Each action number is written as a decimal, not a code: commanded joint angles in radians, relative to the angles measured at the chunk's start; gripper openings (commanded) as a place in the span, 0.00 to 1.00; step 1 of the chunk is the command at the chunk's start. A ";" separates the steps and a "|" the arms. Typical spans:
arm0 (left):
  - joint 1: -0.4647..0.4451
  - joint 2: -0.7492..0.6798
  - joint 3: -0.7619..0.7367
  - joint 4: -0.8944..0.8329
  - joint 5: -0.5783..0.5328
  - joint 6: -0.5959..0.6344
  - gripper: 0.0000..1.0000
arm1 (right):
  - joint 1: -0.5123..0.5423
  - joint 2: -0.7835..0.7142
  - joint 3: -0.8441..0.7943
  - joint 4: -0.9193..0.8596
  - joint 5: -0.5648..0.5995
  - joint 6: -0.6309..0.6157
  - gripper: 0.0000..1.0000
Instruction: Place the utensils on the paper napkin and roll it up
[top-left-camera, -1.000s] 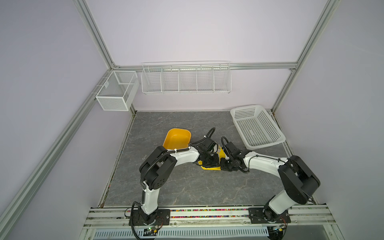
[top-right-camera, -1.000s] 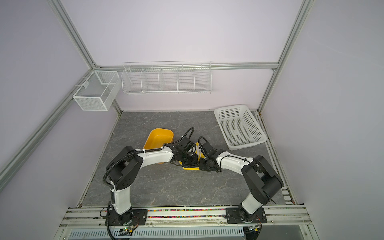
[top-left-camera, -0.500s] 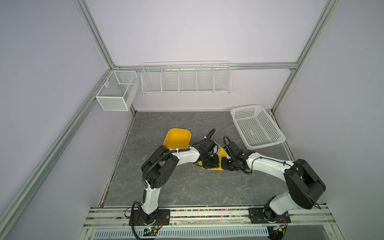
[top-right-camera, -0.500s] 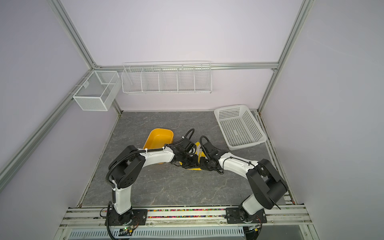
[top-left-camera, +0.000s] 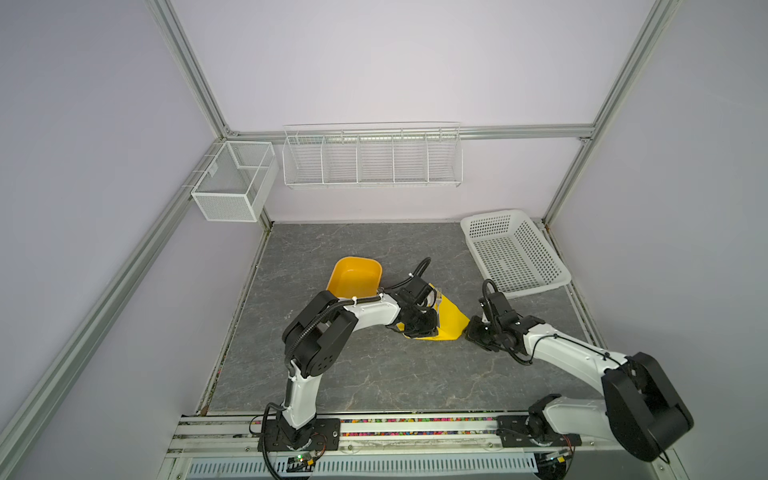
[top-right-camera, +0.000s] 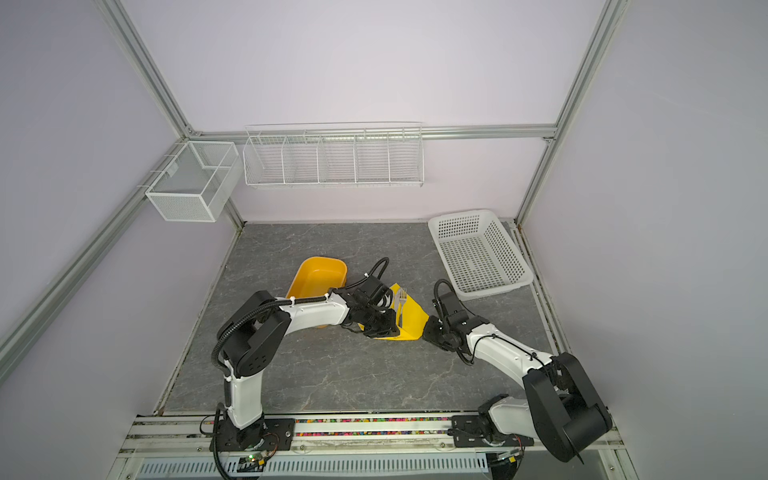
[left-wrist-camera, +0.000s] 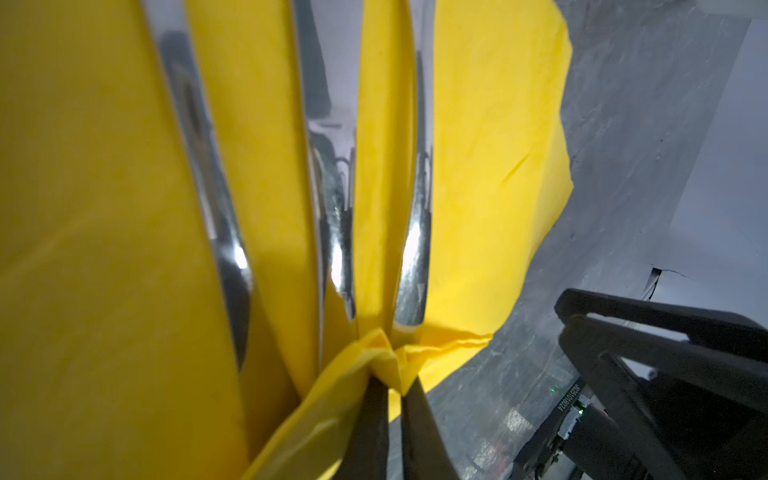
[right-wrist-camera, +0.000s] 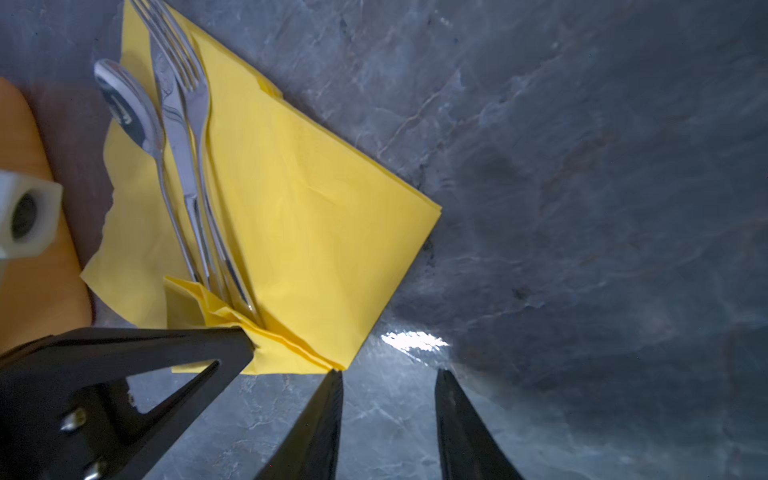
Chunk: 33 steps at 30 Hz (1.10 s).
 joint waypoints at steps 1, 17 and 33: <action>-0.005 0.006 0.015 -0.022 -0.022 0.007 0.11 | -0.005 0.033 0.001 0.072 -0.012 0.029 0.41; -0.006 0.006 0.021 -0.024 -0.024 0.008 0.11 | -0.015 0.208 0.010 0.283 -0.039 0.050 0.46; -0.005 0.000 0.019 -0.022 -0.029 0.008 0.10 | -0.007 0.172 -0.067 0.510 -0.316 0.021 0.55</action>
